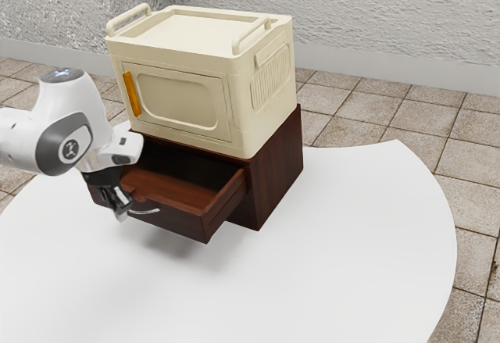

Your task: Push the drawer handle with one arm to close the drawer

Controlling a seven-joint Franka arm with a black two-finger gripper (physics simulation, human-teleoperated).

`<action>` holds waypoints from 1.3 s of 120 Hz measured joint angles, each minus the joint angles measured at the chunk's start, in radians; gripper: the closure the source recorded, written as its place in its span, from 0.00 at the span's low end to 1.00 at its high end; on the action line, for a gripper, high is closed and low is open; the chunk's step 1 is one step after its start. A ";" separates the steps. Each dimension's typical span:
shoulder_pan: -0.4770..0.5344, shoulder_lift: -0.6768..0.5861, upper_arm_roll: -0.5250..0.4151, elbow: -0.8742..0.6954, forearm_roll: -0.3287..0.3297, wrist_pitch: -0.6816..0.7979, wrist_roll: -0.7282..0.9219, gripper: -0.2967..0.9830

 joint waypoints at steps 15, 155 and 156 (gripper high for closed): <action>0.000 0.026 0.000 0.014 0.004 0.028 0.004 0.85; -0.005 0.257 0.000 0.191 0.037 0.314 0.020 0.85; -0.005 0.259 0.000 0.191 0.038 0.316 0.020 0.85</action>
